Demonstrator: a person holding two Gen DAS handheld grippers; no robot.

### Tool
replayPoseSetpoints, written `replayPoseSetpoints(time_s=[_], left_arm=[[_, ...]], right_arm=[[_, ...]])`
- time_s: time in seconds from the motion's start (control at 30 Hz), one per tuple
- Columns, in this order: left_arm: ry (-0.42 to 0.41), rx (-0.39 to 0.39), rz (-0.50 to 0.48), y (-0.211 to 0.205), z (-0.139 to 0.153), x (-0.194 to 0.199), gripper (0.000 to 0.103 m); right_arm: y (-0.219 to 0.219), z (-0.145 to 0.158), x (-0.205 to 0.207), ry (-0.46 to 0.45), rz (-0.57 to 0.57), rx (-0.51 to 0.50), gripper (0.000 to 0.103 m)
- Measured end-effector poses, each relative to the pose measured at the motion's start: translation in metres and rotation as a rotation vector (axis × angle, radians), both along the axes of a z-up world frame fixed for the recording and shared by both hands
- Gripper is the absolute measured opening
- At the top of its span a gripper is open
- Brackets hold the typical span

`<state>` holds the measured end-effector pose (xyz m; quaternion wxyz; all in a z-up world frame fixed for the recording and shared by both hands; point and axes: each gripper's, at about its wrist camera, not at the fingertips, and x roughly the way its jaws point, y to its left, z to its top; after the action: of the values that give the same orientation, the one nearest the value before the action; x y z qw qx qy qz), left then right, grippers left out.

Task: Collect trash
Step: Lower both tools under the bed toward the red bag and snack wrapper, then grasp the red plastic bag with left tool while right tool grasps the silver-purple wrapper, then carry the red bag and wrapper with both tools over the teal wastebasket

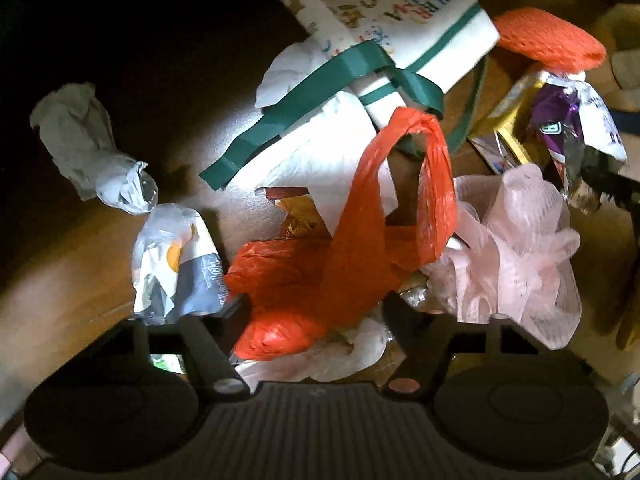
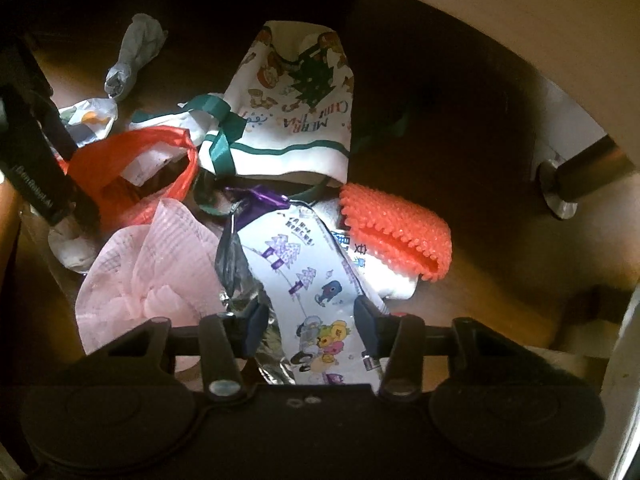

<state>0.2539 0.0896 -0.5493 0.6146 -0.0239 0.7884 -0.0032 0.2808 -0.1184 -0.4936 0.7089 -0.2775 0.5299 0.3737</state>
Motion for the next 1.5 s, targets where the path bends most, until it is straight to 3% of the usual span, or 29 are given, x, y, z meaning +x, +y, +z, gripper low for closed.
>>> replayPoseSetpoints(time_s=[0.03,0.13,0.27,0.53,0.7,0.73,0.83,1.07,1.23,1.5], left_arm=[[0.004,0.002,0.007,0.002,-0.002,0.0,0.055],[0.014,0.001,0.039,0.008,-0.005,0.002,0.04],[0.002,-0.011,0.081,0.017,-0.003,0.004,0.028],[-0.002,-0.01,0.122,0.02,0.022,0.006,0.016],[-0.046,-0.015,0.165,0.019,0.06,0.01,0.014],[-0.053,-0.02,0.184,0.017,0.066,0.009,0.009],[-0.08,-0.03,0.235,0.011,0.096,0.007,0.008],[-0.173,-0.029,0.251,-0.009,0.155,-0.001,0.008],[-0.266,-0.036,0.231,-0.026,0.21,-0.013,0.008],[-0.483,-0.101,0.177,-0.065,0.326,-0.026,0.008]], right_arm=[[0.001,-0.001,0.0,-0.009,-0.003,-0.007,0.02],[-0.001,-0.002,0.001,-0.02,-0.028,-0.021,0.008],[-0.005,0.0,0.002,-0.025,-0.062,-0.022,0.002],[-0.01,0.033,0.005,-0.029,-0.138,-0.021,0.001],[-0.014,0.073,0.002,-0.04,-0.216,-0.001,0.001],[-0.016,0.081,0.0,-0.04,-0.232,0.003,0.001],[-0.02,0.107,-0.007,-0.052,-0.272,0.019,0.001],[-0.04,0.173,-0.022,-0.059,-0.375,0.087,0.001],[-0.062,0.224,-0.036,-0.078,-0.447,0.162,0.001],[-0.109,0.318,-0.056,-0.149,-0.496,0.303,0.001]])
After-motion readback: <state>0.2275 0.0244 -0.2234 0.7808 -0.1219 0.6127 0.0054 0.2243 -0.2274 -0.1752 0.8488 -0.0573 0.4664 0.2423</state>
